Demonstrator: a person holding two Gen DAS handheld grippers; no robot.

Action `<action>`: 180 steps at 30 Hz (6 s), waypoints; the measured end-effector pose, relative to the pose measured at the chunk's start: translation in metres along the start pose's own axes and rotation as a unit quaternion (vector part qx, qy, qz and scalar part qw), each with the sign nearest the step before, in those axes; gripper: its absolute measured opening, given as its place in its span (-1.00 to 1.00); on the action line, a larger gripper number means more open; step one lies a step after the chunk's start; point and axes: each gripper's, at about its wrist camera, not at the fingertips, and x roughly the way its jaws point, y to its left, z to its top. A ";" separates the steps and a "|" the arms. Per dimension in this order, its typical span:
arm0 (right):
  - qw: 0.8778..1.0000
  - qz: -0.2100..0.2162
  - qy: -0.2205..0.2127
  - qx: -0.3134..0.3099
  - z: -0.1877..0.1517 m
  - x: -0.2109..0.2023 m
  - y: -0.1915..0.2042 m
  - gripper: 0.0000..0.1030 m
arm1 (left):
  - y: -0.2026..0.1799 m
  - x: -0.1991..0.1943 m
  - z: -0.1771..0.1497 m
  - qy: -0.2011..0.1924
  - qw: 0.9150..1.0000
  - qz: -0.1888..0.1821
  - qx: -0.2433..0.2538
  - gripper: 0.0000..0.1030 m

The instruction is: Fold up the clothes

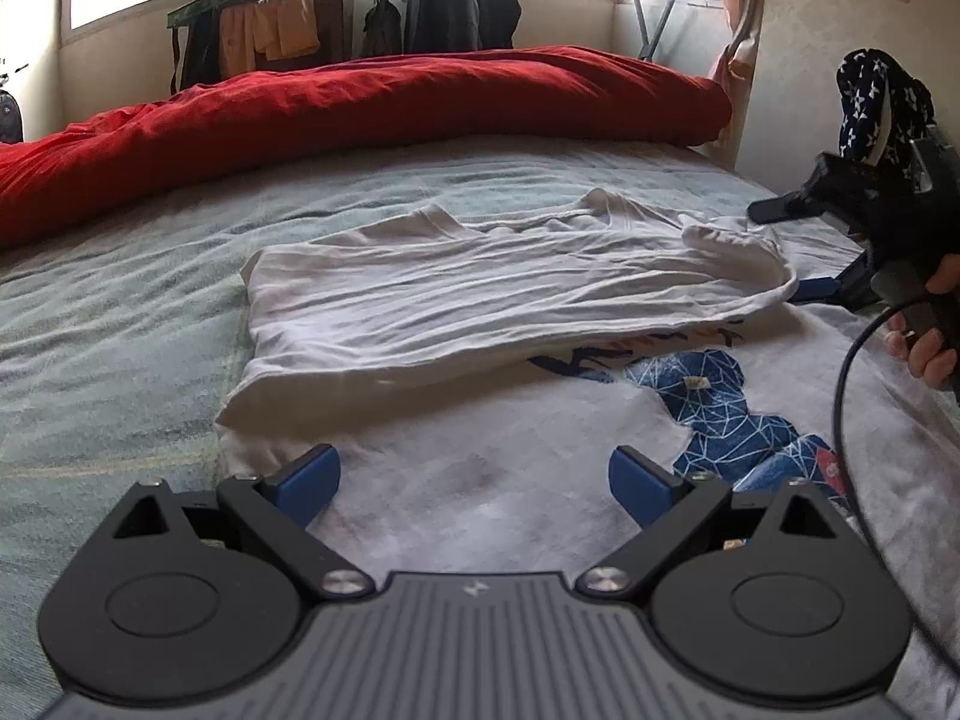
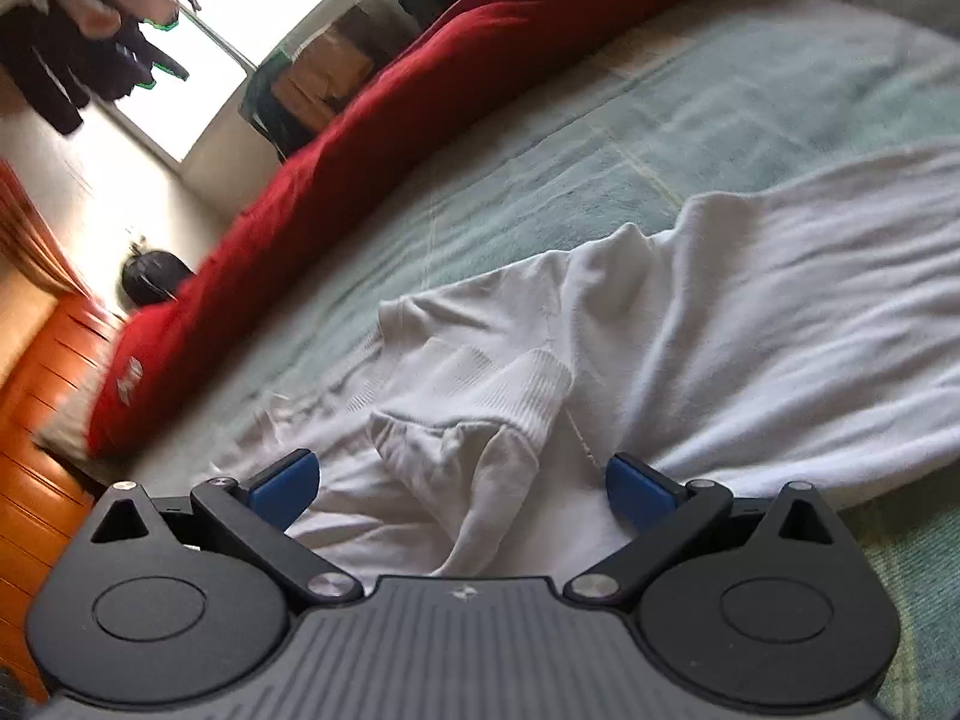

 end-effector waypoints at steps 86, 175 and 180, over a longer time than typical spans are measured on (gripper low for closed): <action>0.955 -0.143 0.062 -0.251 0.039 0.019 0.068 -0.03 | 0.002 -0.004 0.004 -0.008 1.000 -0.010 -0.009 0.86; 0.998 0.042 -0.010 0.043 0.008 -0.037 -0.048 -0.58 | 0.053 -0.026 0.014 -0.046 0.976 -0.036 -0.211 0.81; 1.000 0.005 -0.011 0.007 0.003 -0.070 -0.039 -0.53 | 0.057 -0.032 0.015 -0.050 0.977 -0.029 -0.207 0.81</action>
